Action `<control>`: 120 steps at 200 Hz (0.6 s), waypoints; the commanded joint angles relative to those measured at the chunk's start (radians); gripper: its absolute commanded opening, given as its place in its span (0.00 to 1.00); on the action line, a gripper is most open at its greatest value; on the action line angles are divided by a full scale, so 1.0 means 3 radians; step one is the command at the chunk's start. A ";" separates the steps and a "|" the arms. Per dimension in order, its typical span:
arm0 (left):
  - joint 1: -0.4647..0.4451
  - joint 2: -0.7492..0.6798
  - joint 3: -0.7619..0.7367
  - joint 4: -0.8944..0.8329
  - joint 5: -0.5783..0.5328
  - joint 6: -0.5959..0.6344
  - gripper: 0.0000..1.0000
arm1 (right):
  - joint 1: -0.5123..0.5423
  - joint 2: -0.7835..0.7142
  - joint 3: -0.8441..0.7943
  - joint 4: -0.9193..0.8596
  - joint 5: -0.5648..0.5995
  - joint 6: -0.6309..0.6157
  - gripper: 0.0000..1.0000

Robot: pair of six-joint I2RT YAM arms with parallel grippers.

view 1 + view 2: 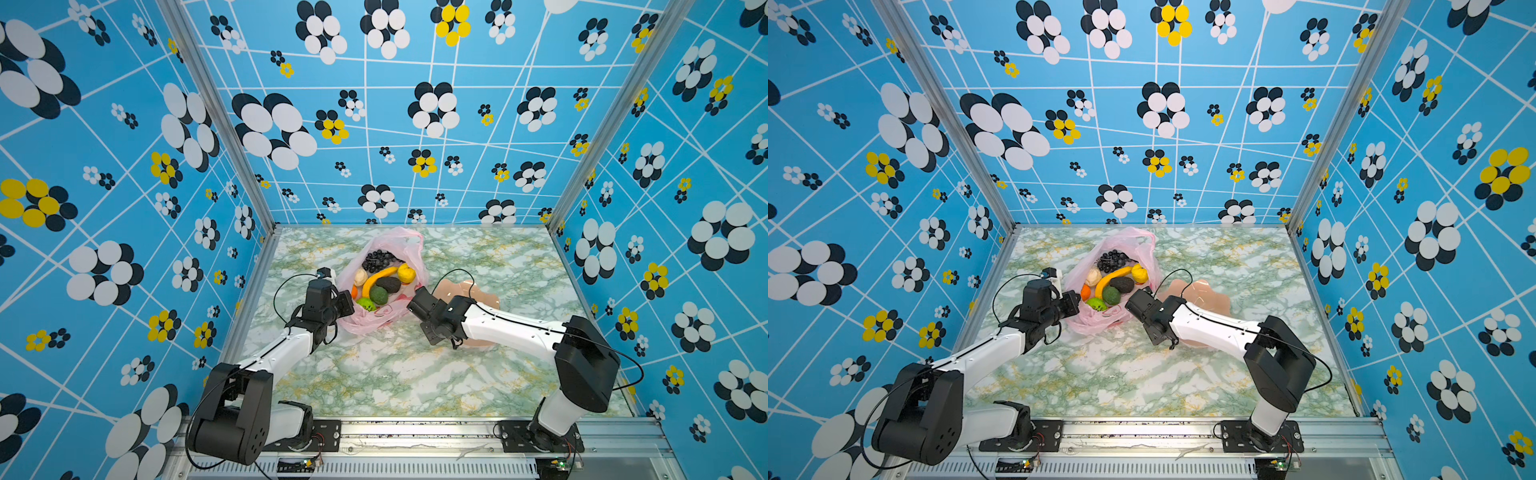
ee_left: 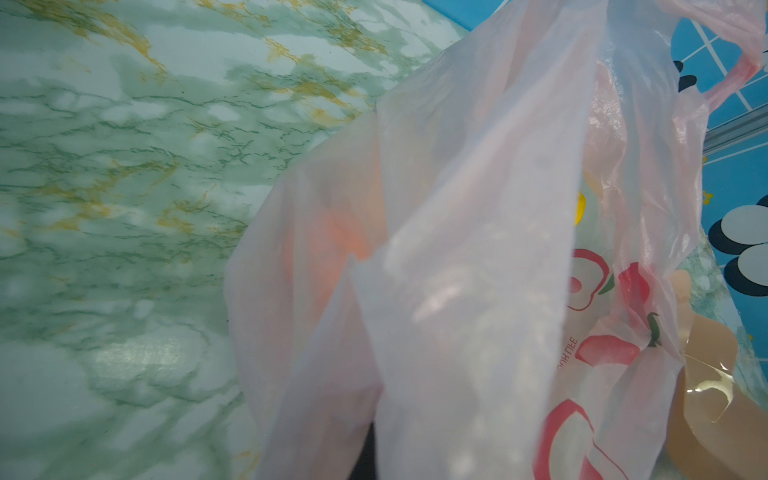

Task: Take the fake fruits out of the plastic bag
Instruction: 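Drag the peach plate with the right gripper to beside the bag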

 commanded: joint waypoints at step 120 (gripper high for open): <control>-0.0026 0.0014 0.0016 -0.0027 -0.0007 0.0028 0.00 | 0.0405 -0.0141 0.0218 -0.0227 -0.0639 0.0277 0.61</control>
